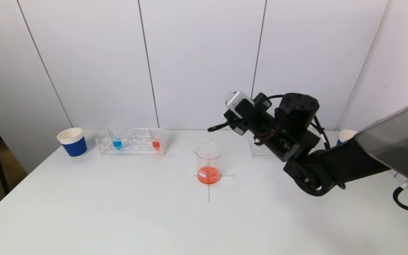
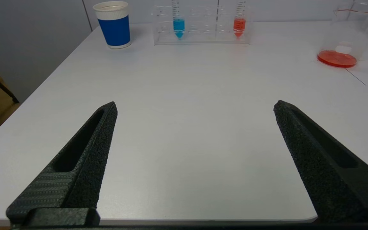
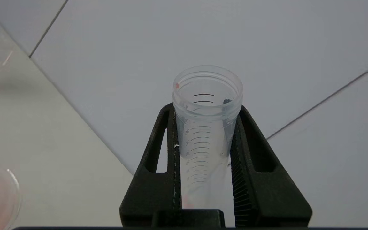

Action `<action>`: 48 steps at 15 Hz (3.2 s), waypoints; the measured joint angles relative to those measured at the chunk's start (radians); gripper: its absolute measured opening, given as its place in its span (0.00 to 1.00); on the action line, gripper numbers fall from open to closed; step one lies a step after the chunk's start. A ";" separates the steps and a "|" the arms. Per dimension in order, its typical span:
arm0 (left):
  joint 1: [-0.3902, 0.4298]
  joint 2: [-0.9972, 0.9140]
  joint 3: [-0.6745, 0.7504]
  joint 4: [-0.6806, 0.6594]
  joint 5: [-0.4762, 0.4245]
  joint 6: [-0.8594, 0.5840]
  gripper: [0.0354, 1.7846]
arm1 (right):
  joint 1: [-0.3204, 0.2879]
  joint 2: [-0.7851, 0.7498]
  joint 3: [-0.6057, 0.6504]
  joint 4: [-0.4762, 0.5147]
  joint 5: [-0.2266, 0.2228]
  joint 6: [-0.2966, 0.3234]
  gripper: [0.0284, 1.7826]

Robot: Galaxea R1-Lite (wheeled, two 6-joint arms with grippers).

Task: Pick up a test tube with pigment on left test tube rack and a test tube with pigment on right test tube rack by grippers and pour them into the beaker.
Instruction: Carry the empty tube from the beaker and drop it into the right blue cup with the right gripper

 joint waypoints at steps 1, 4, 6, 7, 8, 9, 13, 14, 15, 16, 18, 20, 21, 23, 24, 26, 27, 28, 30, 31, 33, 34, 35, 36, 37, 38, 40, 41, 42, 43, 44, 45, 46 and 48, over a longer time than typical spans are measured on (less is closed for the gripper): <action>0.000 0.000 0.000 0.000 0.000 0.000 0.96 | -0.001 -0.008 -0.015 0.016 -0.014 0.027 0.27; 0.000 0.000 0.000 0.000 0.000 0.000 0.96 | -0.011 -0.029 -0.060 0.063 -0.063 0.096 0.27; 0.000 0.000 0.000 0.000 0.000 0.000 0.96 | -0.016 -0.041 -0.101 0.101 -0.120 0.156 0.27; 0.000 0.000 0.000 0.000 0.000 0.000 0.96 | -0.019 -0.044 -0.127 0.119 -0.146 0.188 0.27; 0.000 0.000 0.000 0.000 0.000 0.000 0.96 | -0.023 -0.044 -0.147 0.129 -0.165 0.213 0.27; 0.000 0.000 0.000 0.000 0.000 0.000 0.96 | -0.031 -0.045 -0.164 0.132 -0.190 0.231 0.27; 0.000 0.000 0.000 0.000 0.000 0.000 0.96 | -0.064 -0.089 -0.182 0.223 -0.228 0.317 0.27; 0.000 0.000 0.000 0.000 0.000 0.000 0.96 | -0.066 -0.111 -0.185 0.270 -0.233 0.359 0.27; 0.000 0.000 0.000 0.000 0.000 0.000 0.96 | -0.068 -0.133 -0.189 0.320 -0.236 0.404 0.27; 0.000 0.000 0.000 0.000 0.000 0.000 0.96 | -0.073 -0.158 -0.196 0.376 -0.238 0.450 0.27; 0.000 0.000 0.000 0.000 0.000 0.000 0.96 | -0.102 -0.205 -0.215 0.455 -0.238 0.509 0.27; 0.000 0.000 0.000 0.000 0.000 0.000 0.96 | -0.143 -0.237 -0.228 0.494 -0.239 0.544 0.27; 0.000 0.000 0.000 0.000 0.000 0.000 0.96 | -0.167 -0.256 -0.232 0.527 -0.238 0.575 0.27; 0.000 0.000 0.000 0.000 0.000 0.000 0.96 | -0.207 -0.283 -0.247 0.611 -0.236 0.650 0.27; 0.000 0.000 0.000 0.000 0.000 0.000 0.96 | -0.228 -0.293 -0.261 0.656 -0.233 0.691 0.27; 0.000 0.000 0.000 0.000 0.000 0.000 0.96 | -0.279 -0.307 -0.296 0.750 -0.226 0.764 0.27; 0.000 0.000 0.000 0.000 0.000 0.001 0.96 | -0.309 -0.310 -0.312 0.777 -0.224 0.780 0.27; 0.000 0.000 0.000 0.000 0.000 0.000 0.96 | -0.341 -0.308 -0.326 0.785 -0.221 0.786 0.27; 0.000 0.000 0.000 0.000 0.000 0.000 0.96 | -0.407 -0.296 -0.355 0.783 -0.203 0.813 0.27; 0.000 0.000 0.000 0.000 0.000 0.000 0.96 | -0.440 -0.290 -0.368 0.787 -0.194 0.819 0.27; 0.000 0.000 0.000 0.000 0.000 0.000 0.96 | -0.503 -0.273 -0.385 0.790 -0.180 0.821 0.27; 0.000 0.000 0.000 0.000 0.000 0.000 0.96 | -0.530 -0.265 -0.390 0.789 -0.170 0.822 0.27; 0.000 0.000 0.000 0.000 0.000 0.000 0.96 | -0.557 -0.255 -0.393 0.786 -0.161 0.822 0.27; 0.000 0.000 0.000 0.000 0.000 0.000 0.96 | -0.581 -0.246 -0.395 0.783 -0.151 0.822 0.27; 0.000 0.000 0.000 0.000 0.000 0.000 0.96 | -0.604 -0.236 -0.396 0.780 -0.140 0.824 0.27; 0.000 0.000 0.000 0.000 0.000 0.000 0.96 | -0.624 -0.227 -0.396 0.779 -0.128 0.833 0.27; 0.000 0.000 0.000 0.000 0.000 0.000 0.96 | -0.650 -0.206 -0.393 0.775 -0.117 0.848 0.27; 0.000 0.000 0.000 0.000 0.000 0.000 0.96 | -0.659 -0.195 -0.390 0.772 -0.116 0.852 0.27; 0.000 0.000 0.000 0.000 0.000 0.000 0.96 | -0.669 -0.183 -0.389 0.770 -0.114 0.855 0.27; 0.000 0.000 0.000 0.000 0.000 0.000 0.96 | -0.674 -0.172 -0.387 0.769 -0.111 0.856 0.27; 0.000 0.000 0.000 0.000 0.000 0.001 0.96 | -0.679 -0.160 -0.385 0.767 -0.110 0.857 0.27; 0.000 0.000 0.000 0.000 0.000 0.001 0.96 | -0.681 -0.147 -0.381 0.761 -0.109 0.857 0.27; 0.000 0.000 0.000 0.000 0.000 0.001 0.96 | -0.683 -0.135 -0.374 0.754 -0.108 0.858 0.27; 0.000 0.000 0.000 0.000 0.000 0.000 0.96 | -0.689 -0.111 -0.349 0.720 -0.108 0.857 0.27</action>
